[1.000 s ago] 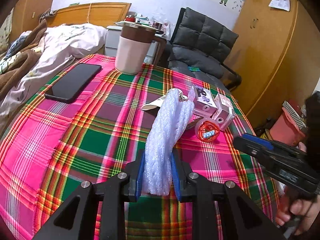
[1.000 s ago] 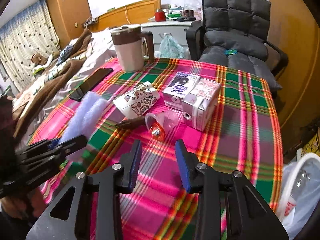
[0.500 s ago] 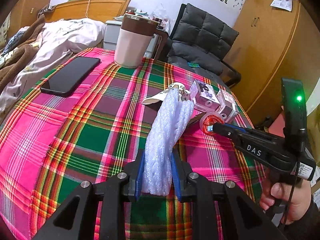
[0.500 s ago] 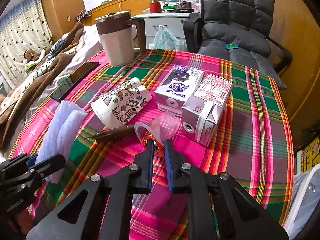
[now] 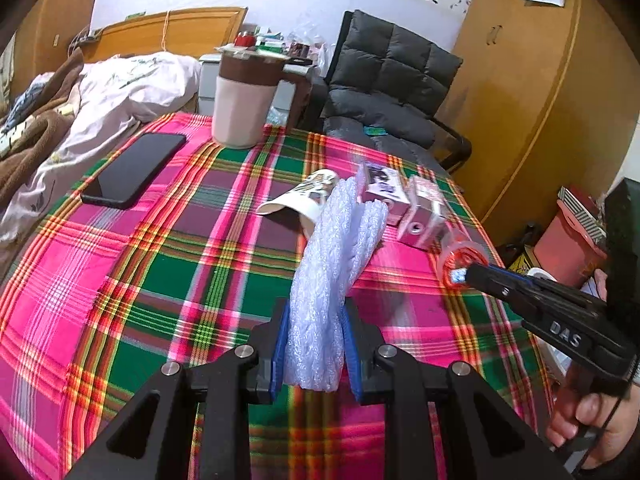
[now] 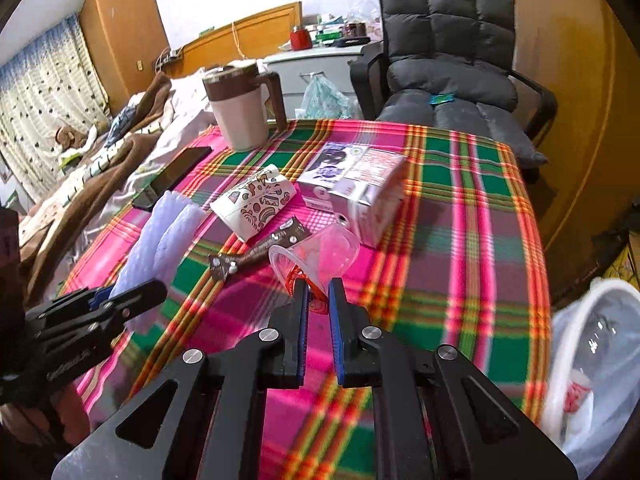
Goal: Collect trash
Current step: 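Carry the mesh sleeve and clear cup over the white bin with both tools, then open the left tool to drop the mesh sleeve while the right tool drops the cup, then move both open tools back over the table, then grasp the brown snack bar with the left tool while the right tool approaches the white carton, then lift the snack bar with the left tool while the right tool grasps the white carton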
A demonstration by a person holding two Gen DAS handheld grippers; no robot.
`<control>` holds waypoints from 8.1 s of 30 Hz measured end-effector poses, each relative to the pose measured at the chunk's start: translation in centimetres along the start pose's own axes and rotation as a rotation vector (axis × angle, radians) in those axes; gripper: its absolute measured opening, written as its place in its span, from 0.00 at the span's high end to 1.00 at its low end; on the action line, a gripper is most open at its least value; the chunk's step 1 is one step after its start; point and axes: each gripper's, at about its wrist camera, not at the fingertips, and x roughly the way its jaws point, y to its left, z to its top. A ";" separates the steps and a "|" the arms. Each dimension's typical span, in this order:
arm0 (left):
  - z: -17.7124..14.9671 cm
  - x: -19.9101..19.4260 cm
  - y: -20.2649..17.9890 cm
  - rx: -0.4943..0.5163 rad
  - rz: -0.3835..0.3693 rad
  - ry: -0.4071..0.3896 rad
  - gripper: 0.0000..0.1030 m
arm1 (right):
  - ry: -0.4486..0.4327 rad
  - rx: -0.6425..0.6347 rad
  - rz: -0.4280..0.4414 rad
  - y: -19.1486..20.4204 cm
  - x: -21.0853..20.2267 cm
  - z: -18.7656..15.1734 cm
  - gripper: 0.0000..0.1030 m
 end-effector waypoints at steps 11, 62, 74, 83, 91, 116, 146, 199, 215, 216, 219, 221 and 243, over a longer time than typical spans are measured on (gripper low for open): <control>-1.6 -3.2 -5.4 0.077 -0.045 -0.002 0.76 | -0.064 0.056 -0.003 -1.5 -4.7 -2.2 0.88; -5.9 4.7 -29.3 0.422 -0.371 0.199 0.75 | -0.083 0.420 -0.219 -16.4 -12.2 -12.0 0.88; -6.1 6.7 -31.1 0.441 -0.408 0.228 0.57 | -0.033 0.447 -0.264 -18.0 -12.0 -12.7 0.86; -5.5 5.7 -30.3 0.416 -0.417 0.196 0.51 | -0.047 0.456 -0.273 -17.9 -12.4 -12.7 0.72; -5.2 3.8 -28.2 0.373 -0.417 0.171 0.51 | -0.085 0.439 -0.248 -16.5 -13.3 -12.3 0.72; -5.6 -2.6 -17.9 0.270 -0.264 0.066 0.51 | -0.111 0.294 -0.081 -9.1 -11.4 -9.4 0.63; 0.1 -1.3 -5.2 0.157 -0.046 -0.011 0.51 | -0.087 0.142 -0.019 -2.3 -6.0 -2.7 0.46; 1.3 4.9 1.6 -0.005 -0.101 0.079 0.98 | -0.008 0.074 -0.136 -0.4 5.5 4.1 0.45; 1.8 5.4 1.4 -0.006 -0.095 0.077 0.62 | -0.020 0.114 -0.148 -2.2 5.6 3.7 0.57; 1.8 5.7 1.2 -0.001 -0.092 0.087 0.62 | -0.020 0.116 -0.141 -2.3 5.3 3.4 0.57; 1.8 6.2 0.5 0.026 -0.071 0.103 0.62 | -0.022 0.115 -0.127 -2.3 4.6 2.9 0.57; 1.8 6.5 -0.2 0.053 -0.068 0.112 0.62 | -0.024 0.113 -0.114 -2.3 3.9 2.5 0.57; 0.0 3.6 -5.0 0.156 -0.060 0.087 0.99 | -0.076 0.136 -0.093 -2.5 -2.2 -0.9 0.58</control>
